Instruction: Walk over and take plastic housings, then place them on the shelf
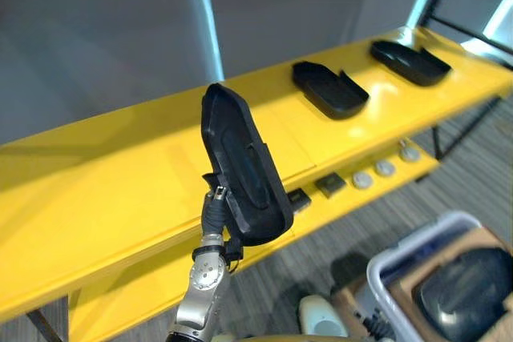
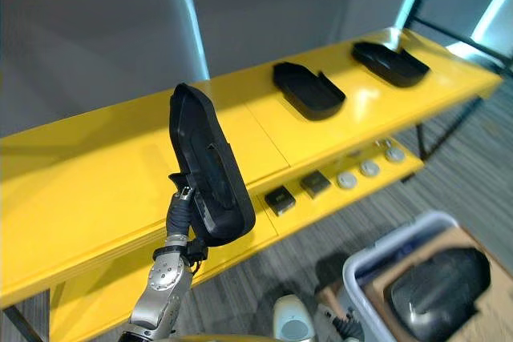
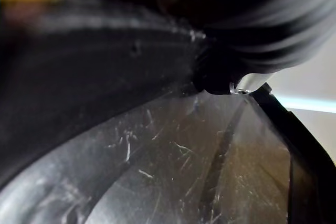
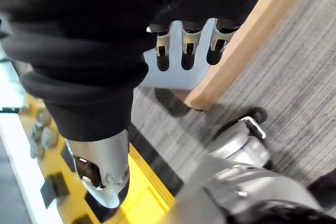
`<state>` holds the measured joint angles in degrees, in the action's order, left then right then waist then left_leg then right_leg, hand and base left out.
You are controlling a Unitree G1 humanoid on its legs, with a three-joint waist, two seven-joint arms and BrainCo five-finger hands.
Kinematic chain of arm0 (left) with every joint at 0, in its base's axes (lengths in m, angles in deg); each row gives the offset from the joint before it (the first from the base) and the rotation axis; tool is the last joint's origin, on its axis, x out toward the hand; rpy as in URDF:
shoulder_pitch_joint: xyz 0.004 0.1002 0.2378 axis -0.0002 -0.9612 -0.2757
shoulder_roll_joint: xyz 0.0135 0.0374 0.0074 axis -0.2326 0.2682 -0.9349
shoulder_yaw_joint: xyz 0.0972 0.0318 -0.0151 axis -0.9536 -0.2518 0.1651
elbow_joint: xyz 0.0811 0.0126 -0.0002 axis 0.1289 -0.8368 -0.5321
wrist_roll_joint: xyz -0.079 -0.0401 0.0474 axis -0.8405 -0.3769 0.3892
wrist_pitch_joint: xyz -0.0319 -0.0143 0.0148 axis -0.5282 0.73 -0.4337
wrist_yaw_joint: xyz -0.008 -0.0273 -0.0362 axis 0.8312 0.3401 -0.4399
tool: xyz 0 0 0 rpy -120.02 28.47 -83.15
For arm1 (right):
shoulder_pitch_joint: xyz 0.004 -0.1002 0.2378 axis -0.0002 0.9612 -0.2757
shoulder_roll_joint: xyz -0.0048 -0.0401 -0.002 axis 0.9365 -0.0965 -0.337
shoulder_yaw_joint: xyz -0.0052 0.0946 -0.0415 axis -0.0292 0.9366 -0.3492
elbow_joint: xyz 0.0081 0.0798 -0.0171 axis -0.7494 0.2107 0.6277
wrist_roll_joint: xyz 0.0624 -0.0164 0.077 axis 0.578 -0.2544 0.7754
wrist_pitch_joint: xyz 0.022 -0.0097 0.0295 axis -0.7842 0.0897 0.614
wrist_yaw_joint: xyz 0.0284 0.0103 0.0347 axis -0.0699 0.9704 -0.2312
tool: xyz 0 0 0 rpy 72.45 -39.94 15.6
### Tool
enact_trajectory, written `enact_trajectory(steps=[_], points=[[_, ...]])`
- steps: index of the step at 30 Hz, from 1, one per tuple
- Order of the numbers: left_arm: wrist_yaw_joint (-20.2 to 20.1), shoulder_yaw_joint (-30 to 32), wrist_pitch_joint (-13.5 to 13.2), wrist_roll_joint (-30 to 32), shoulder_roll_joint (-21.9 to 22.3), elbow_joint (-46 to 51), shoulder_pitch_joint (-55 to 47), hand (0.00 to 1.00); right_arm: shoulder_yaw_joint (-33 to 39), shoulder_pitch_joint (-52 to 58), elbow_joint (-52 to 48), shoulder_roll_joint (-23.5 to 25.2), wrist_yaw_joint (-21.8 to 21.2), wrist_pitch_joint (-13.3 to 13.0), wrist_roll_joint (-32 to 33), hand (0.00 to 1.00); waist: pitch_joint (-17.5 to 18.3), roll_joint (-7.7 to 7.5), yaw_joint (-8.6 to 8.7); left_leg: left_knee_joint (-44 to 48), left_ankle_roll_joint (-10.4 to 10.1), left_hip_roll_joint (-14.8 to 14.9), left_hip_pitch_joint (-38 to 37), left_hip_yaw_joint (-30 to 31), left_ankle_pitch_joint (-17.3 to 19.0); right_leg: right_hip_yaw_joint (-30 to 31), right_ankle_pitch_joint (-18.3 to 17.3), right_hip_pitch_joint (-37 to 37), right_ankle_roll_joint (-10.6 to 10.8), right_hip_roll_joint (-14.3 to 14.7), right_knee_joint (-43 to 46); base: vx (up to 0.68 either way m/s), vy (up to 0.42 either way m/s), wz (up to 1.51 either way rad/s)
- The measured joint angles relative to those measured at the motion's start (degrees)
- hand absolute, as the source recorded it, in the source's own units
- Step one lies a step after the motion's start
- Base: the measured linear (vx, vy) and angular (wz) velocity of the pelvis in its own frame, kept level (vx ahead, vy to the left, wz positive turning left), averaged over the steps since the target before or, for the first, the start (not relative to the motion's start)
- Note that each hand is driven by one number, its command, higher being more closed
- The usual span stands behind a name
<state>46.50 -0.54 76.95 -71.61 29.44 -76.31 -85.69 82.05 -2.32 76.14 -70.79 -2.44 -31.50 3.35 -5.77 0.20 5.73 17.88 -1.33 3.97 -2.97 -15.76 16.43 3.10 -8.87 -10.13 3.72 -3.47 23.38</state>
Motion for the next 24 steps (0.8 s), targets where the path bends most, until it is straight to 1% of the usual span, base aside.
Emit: enact_trajectory(steps=[2, 5, 6, 7, 9, 13, 15, 16, 19, 20, 24], points=[[-0.89, -0.49, 0.02, 0.00, 0.03, -0.06, 0.07, 1.00, 0.07, 0.00, -0.22, -0.03, -0.23, -0.05, -0.02, 0.00, 0.13, 0.12, -0.21, -2.44, -2.02, 1.16, -0.87, 0.07, -1.65, -1.71, 0.40, 1.39, -0.84, 0.70, -1.75, 0.10, -0.145, 0.36], [-1.27, -0.49, 0.07, 0.06, -0.11, -0.63, 0.09, 1.00, 0.18, -0.11, -0.01, -0.12, -0.97, -0.12, -0.10, 0.00, 0.25, 0.24, -0.11, -6.15, -2.15, 1.38, -2.70, 0.55, -3.94, -3.54, 1.55, 3.94, -1.68, 0.89, -5.16, 0.04, -0.090, 0.30], [-1.23, -0.18, 0.07, 0.07, -0.22, -0.87, 0.17, 1.00, 0.48, -0.52, 1.18, -0.18, -1.12, -0.40, -0.14, 0.00, 0.32, 0.27, -0.13, -8.05, -2.20, 1.49, -3.38, 1.55, -5.29, -4.49, 3.10, 5.53, -1.85, 1.19, -8.30, 0.01, -0.048, 0.26], [-1.24, 0.24, 0.07, 0.08, -0.37, -0.96, 0.22, 1.00, 0.60, -0.77, 1.70, -0.19, -1.12, -0.44, -0.16, 0.00, 0.29, 0.23, -0.16, -8.66, -2.15, 1.54, -3.60, 1.59, -5.78, -4.75, 3.82, 6.17, -1.93, 1.32, -9.55, 0.00, -0.039, 0.21], [-1.13, 1.91, 0.07, 0.54, -1.36, -1.51, 0.29, 1.00, 0.68, -1.06, 2.53, -0.35, -1.12, -0.48, -0.57, 0.00, 0.29, 0.27, -0.22, -10.51, -2.05, 1.60, -3.83, 1.86, -7.30, -5.34, 6.67, 8.07, -2.04, 1.65, -14.58, -0.03, -0.007, 0.10], [-0.68, 3.97, 0.23, 2.47, -2.75, -2.32, 0.70, 1.00, 0.70, -1.18, 3.86, -0.33, -1.17, -0.80, -1.25, 0.00, 0.32, 0.23, -0.20, -11.88, -1.78, 1.36, -3.94, 2.96, -8.64, -6.10, 10.01, 10.76, -2.13, 1.68, -20.08, -0.06, 0.007, 0.10], [-0.12, 4.14, 0.82, 4.11, -3.12, -2.69, 1.11, 1.00, 0.66, -1.15, 3.91, -0.34, -1.22, -0.84, -1.82, 0.00, 0.34, 0.21, -0.23, -12.42, -1.77, 1.17, -3.87, 3.19, -9.28, -6.38, 11.26, 11.55, -2.24, 1.59, -21.98, -0.09, -0.011, 0.10], [0.38, 4.17, 1.57, 5.24, -3.23, -2.69, 1.66, 1.00, 0.61, -1.13, 3.93, -0.34, -1.25, -0.84, -2.09, 0.00, 0.38, 0.19, -0.18, -13.32, -1.85, 1.03, -3.96, 3.32, -9.84, -6.53, 12.05, 11.99, -2.32, 1.56, -23.27, -0.08, -0.018, 0.04], [1.52, 4.98, 2.33, 8.90, -3.53, -3.53, 4.55, 1.00, 0.39, -1.03, 4.09, -0.39, -1.30, -0.88, -2.30, 0.00, 0.41, 0.06, -0.11, -15.22, -2.16, 0.74, -3.90, 3.96, -11.29, -7.25, 13.23, 12.19, -2.43, 1.52, -25.08, -0.11, -0.042, 0.13], [2.33, 5.77, 2.84, 10.22, -3.74, -5.48, 7.57, 1.00, 0.17, -0.95, 4.20, -0.46, -1.50, -0.86, -2.39, 0.00, 0.43, -0.05, -0.01, -16.25, -2.70, 0.65, -3.90, 4.60, -12.02, -7.81, 13.66, 12.44, -2.35, 1.52, -26.01, -0.10, -0.045, 0.15], [4.87, 7.69, 4.19, 12.00, -4.21, -8.71, 12.97, 1.00, -1.05, -0.95, 4.22, -1.20, -2.32, -0.81, -4.04, 0.00, 0.45, -0.05, 0.28, -18.95, -3.08, 0.74, -4.82, 4.59, -13.55, -8.07, 14.36, 12.90, -2.54, 1.87, -27.74, -0.07, -0.040, 0.03]])
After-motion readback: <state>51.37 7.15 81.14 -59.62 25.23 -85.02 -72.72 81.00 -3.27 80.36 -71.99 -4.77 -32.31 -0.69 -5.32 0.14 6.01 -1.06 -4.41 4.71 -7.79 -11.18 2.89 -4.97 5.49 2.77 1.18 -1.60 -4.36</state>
